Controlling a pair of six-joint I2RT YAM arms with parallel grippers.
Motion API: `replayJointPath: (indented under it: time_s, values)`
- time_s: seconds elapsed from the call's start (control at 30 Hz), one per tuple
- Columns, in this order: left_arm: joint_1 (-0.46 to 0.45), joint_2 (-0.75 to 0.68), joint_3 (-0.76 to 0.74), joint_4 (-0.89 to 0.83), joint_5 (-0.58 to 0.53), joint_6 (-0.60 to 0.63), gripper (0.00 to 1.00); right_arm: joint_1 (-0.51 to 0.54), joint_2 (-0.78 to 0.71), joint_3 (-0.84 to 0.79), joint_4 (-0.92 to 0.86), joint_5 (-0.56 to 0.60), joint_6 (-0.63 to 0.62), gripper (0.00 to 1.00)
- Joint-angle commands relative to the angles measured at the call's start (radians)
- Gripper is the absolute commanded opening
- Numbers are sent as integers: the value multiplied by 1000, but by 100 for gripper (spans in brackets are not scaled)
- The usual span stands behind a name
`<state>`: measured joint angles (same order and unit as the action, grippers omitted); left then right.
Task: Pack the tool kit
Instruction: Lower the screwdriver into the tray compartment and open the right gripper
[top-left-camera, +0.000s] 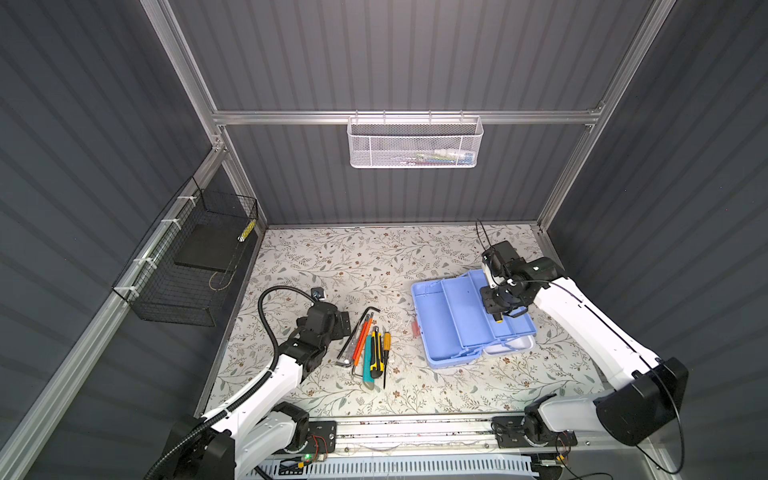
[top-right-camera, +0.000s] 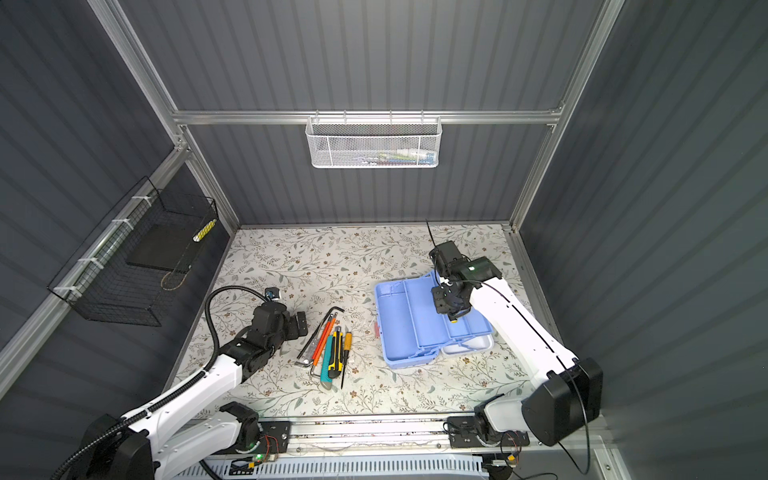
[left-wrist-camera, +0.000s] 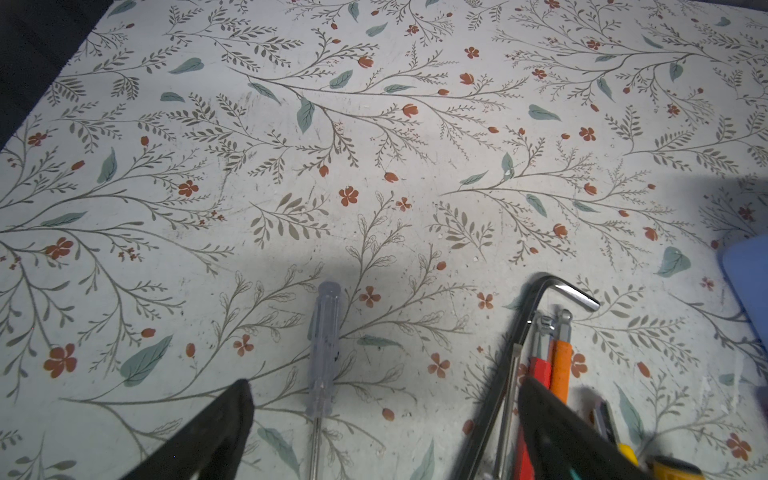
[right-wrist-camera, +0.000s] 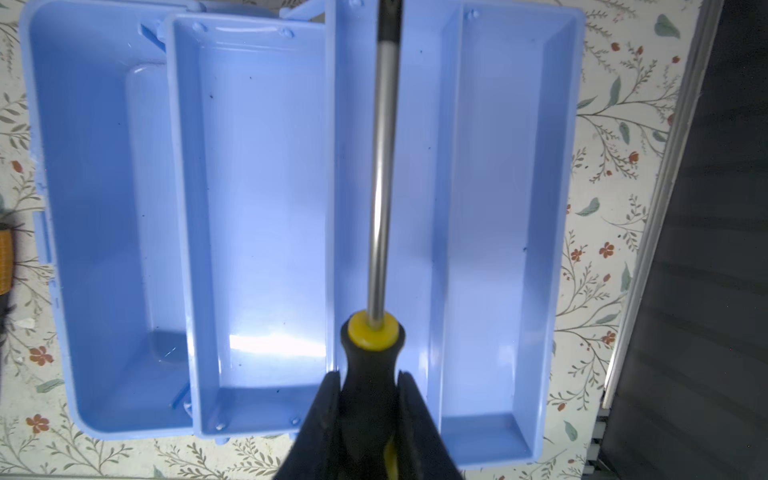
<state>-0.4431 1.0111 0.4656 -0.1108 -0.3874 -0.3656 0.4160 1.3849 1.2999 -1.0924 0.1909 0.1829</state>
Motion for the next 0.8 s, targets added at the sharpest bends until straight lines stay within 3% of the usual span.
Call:
replayJointPath:
  time_s: [0.0, 0.23, 0.5, 0.6, 0.77]
  values:
    - [7, 0, 27, -4, 7, 13, 99, -8, 31, -6, 39, 5, -45, 3]
    - [7, 1, 28, -4, 4, 13, 100, -37, 95, -12, 81, 23, -84, 2]
    - [6, 11, 34, -9, -2, 8, 99, -42, 123, -34, 106, -23, -74, 11]
    - [7, 14, 34, -8, -1, 9, 100, -43, 136, -39, 107, -29, -72, 17]
    - [6, 8, 33, -8, -2, 7, 99, -42, 128, -23, 90, -11, -70, 39]
